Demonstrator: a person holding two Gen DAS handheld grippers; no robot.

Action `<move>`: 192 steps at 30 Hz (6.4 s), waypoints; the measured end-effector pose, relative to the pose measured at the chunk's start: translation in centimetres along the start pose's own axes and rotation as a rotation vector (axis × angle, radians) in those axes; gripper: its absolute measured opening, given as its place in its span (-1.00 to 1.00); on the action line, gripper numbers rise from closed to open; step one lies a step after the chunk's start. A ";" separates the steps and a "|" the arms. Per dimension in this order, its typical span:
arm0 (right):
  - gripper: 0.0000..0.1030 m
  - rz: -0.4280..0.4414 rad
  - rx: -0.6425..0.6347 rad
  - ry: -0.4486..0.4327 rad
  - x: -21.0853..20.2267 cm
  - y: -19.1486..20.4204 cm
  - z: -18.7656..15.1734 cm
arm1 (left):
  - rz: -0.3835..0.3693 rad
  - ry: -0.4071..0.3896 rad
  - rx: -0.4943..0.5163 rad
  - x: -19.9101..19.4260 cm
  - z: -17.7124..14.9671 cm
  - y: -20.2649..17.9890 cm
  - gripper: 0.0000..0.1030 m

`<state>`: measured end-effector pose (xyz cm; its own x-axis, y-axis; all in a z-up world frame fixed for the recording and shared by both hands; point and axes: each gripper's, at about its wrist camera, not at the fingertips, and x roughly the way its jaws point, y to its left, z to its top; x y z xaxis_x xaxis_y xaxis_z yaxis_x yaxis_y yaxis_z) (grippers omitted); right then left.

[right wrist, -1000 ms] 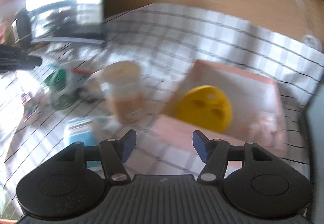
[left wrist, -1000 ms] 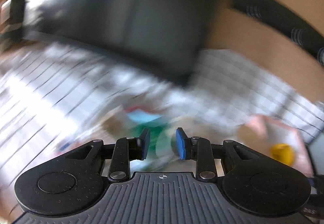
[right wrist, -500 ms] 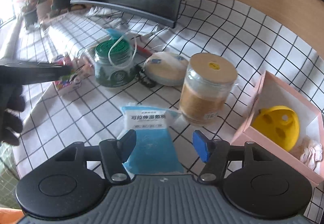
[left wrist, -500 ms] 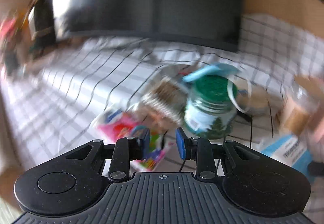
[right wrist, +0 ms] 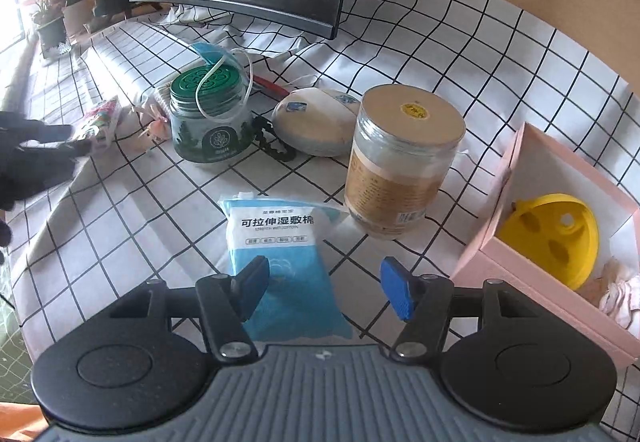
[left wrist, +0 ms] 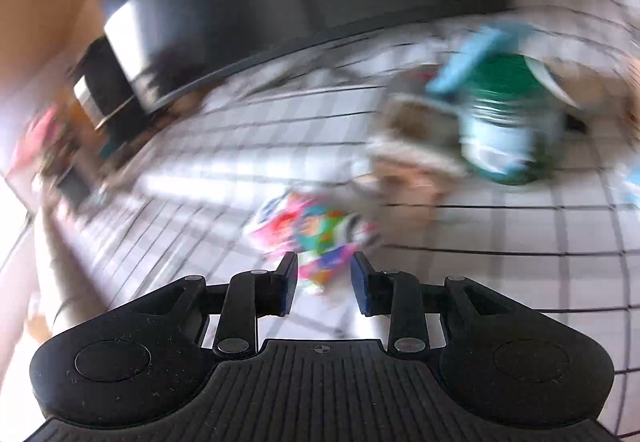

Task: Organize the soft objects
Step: 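Move the left tool to the Kleenex pack while the right tool approaches the blue cotton pack, then grasp the pink Kleenex pack with the left tool while the right tool grasps the blue pack, then carry both packs over the pink box and open both tools to drop them, then grasp the beige hair tie with the left tool while the right tool moves toward the cotton-swab pack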

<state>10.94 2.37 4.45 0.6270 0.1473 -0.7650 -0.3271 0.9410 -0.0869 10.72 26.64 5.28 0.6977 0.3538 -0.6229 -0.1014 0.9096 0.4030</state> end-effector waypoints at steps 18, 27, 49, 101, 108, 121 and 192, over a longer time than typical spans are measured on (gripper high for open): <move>0.32 0.039 0.026 0.017 0.0 -0.3 -0.8 | -0.212 0.239 -0.562 6.9 4.0 6.1 -0.32; 0.44 0.066 0.072 0.019 0.2 -1.0 -1.5 | -0.195 0.206 -0.318 6.4 2.4 5.9 -0.17; 0.46 0.092 0.048 0.093 1.5 0.8 -2.5 | -0.222 0.177 -0.340 5.9 1.5 6.5 0.16; -0.03 -0.010 0.071 -0.239 -12.4 -6.5 12.0 | -0.557 -0.102 -0.287 -3.4 15.7 4.1 -0.16; -0.03 -0.156 0.213 -0.332 -15.8 -12.7 8.9 | -0.733 -0.112 -0.222 -6.5 19.0 -4.2 -0.15; -0.03 -0.285 0.439 -0.278 -15.3 -19.5 1.7 | -1.049 0.007 -0.057 -9.0 21.0 -22.7 -0.15; 0.32 -0.057 0.131 -0.317 -5.8 6.5 28.7 | -0.775 0.018 -0.381 5.7 3.9 8.6 -0.07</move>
<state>25.47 16.36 26.68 0.8368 0.1615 -0.5232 -0.2047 0.9785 -0.0254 16.58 35.65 7.77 0.6575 -0.3958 -0.6411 0.1648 0.9058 -0.3903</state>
